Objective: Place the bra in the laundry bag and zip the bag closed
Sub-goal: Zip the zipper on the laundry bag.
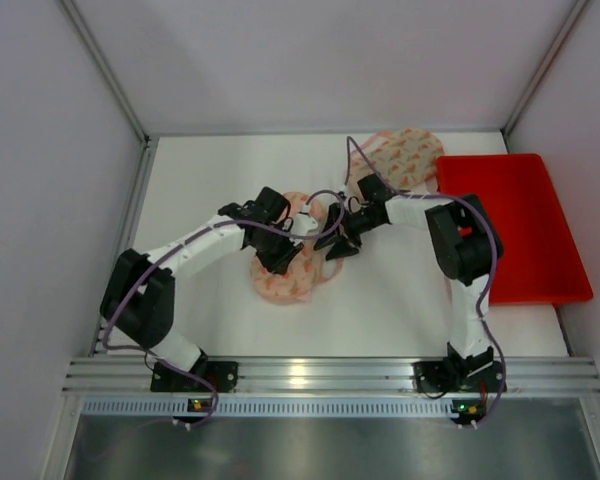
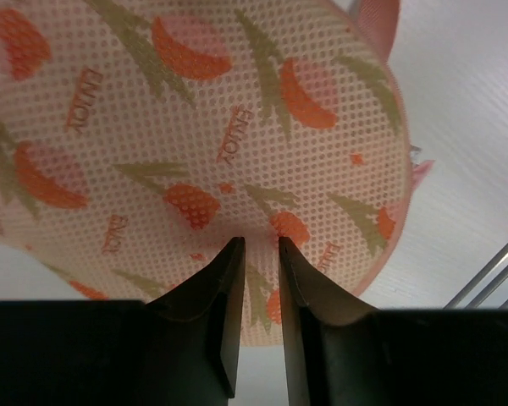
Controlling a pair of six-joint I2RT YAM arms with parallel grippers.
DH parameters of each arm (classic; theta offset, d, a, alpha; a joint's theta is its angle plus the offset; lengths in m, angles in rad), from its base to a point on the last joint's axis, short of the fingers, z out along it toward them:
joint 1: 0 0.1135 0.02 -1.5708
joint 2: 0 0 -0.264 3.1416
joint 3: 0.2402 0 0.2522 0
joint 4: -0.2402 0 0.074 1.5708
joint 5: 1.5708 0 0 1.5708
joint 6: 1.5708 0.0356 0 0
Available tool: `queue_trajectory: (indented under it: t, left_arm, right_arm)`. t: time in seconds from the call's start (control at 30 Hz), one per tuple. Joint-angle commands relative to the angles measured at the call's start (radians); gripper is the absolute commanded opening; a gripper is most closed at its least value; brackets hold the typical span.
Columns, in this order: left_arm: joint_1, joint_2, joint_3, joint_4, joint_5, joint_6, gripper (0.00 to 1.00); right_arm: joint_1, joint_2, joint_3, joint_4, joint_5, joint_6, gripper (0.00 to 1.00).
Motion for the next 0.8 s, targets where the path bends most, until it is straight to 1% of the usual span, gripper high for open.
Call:
queue_trajectory:
  t: [0.0, 0.03, 0.07, 0.1, 0.13, 0.17, 0.2, 0.27, 0.3, 0.33, 0.4, 0.43, 0.5, 0.53, 0.57, 0.67, 0.77]
  left_arm:
    - [0.022, 0.129, 0.027, -0.033, 0.049, -0.079, 0.27]
    - [0.038, 0.152, 0.035, -0.033, 0.055, -0.085, 0.25]
    - [0.051, 0.170, 0.042, -0.033, 0.066, -0.082, 0.24]
    - [0.066, 0.205, 0.062, -0.033, 0.078, -0.072, 0.23]
    - [0.092, 0.225, 0.078, -0.033, 0.078, -0.052, 0.23]
    - [0.104, 0.265, 0.110, -0.033, 0.078, -0.041, 0.23]
    - [0.120, 0.284, 0.130, -0.034, 0.098, -0.026, 0.23]
    - [0.164, 0.314, 0.167, -0.048, 0.140, 0.010, 0.23]
    - [0.176, 0.340, 0.196, -0.054, 0.158, 0.025, 0.22]
    - [0.192, 0.354, 0.214, -0.088, 0.179, 0.068, 0.23]
    - [0.196, 0.386, 0.250, -0.097, 0.212, 0.080, 0.22]
    - [0.196, 0.394, 0.257, -0.112, 0.227, 0.093, 0.22]
    - [0.196, 0.422, 0.276, -0.123, 0.262, 0.096, 0.22]
    - [0.198, 0.429, 0.279, -0.129, 0.275, 0.102, 0.21]
    - [0.198, 0.443, 0.283, -0.132, 0.291, 0.100, 0.21]
    - [0.201, 0.462, 0.285, -0.134, 0.316, 0.094, 0.20]
    - [0.207, 0.475, 0.289, -0.134, 0.347, 0.085, 0.20]
  right_arm:
    - [-0.031, -0.117, 0.017, -0.045, 0.025, -0.063, 0.60]
    - [-0.040, -0.126, 0.020, -0.071, 0.032, -0.135, 0.59]
    - [-0.046, -0.140, 0.017, -0.111, 0.047, -0.173, 0.57]
    - [-0.054, -0.178, -0.008, -0.114, 0.055, -0.210, 0.49]
    - [-0.068, -0.203, -0.031, -0.108, 0.063, -0.273, 0.45]
    - [-0.072, -0.232, -0.061, -0.096, 0.072, -0.298, 0.43]
    - [-0.078, -0.285, -0.115, -0.064, 0.074, -0.363, 0.43]
    - [-0.072, -0.338, -0.165, -0.036, 0.080, -0.434, 0.43]
    - [-0.068, -0.385, -0.208, 0.000, 0.084, -0.510, 0.43]
    - [-0.056, -0.411, -0.229, 0.020, 0.086, -0.551, 0.43]
    - [-0.034, -0.479, -0.290, 0.068, 0.144, -0.617, 0.43]
    - [-0.005, -0.497, -0.309, 0.118, 0.167, -0.707, 0.42]
    - [0.032, -0.543, -0.364, 0.177, 0.248, -0.772, 0.38]
    - [0.068, -0.551, -0.381, 0.255, 0.276, -0.778, 0.36]
    - [0.086, -0.551, -0.395, 0.281, 0.329, -0.778, 0.33]
    - [0.156, -0.498, -0.400, 0.361, 0.402, -0.757, 0.33]
    - [0.228, -0.449, -0.363, 0.376, 0.466, -0.772, 0.31]
